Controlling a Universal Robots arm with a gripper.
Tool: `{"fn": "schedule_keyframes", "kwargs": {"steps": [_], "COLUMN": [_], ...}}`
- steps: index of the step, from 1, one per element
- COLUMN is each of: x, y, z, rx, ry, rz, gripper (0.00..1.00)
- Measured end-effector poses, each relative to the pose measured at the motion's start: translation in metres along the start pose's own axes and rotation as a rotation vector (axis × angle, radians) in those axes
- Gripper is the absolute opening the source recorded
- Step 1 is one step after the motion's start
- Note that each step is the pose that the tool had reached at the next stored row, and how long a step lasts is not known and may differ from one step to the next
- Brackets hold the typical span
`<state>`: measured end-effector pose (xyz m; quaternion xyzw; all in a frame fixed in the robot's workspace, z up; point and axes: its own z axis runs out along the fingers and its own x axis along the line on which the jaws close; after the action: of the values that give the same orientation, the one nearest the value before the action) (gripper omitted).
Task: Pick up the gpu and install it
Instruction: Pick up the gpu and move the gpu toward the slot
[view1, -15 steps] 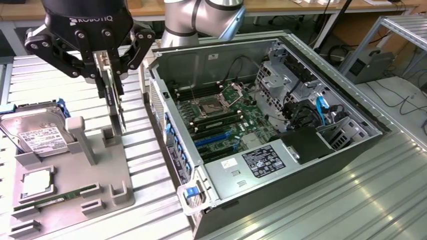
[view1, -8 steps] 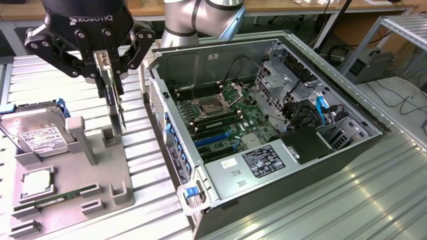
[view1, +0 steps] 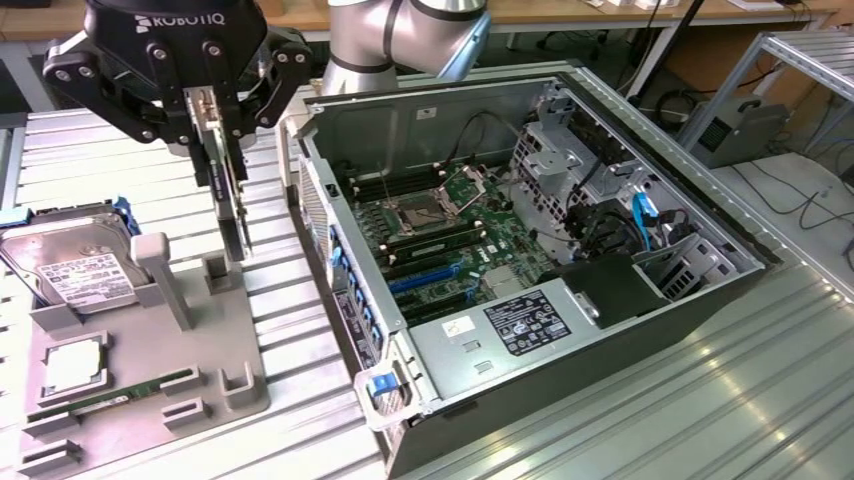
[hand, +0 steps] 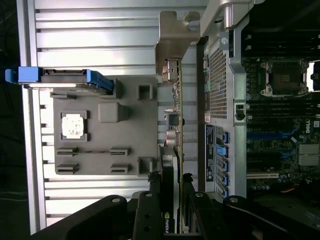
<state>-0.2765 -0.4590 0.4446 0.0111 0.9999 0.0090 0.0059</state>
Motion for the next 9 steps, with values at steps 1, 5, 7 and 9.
{"fn": "schedule_keyframes", "kwargs": {"steps": [1, 5, 7, 9], "x": [0.0, -0.002, -0.006, -0.01], "y": [0.0, 0.0001, 0.0002, 0.0002], "z": [0.0, -0.0001, 0.0, 0.0001], "rx": [0.0, 0.0001, 0.0002, 0.0001], "ry": [0.0, 0.0002, 0.0002, 0.0001], "rz": [0.0, 0.0, 0.0, 0.0], "gripper": [0.27, 0.27, 0.27, 0.27]}}
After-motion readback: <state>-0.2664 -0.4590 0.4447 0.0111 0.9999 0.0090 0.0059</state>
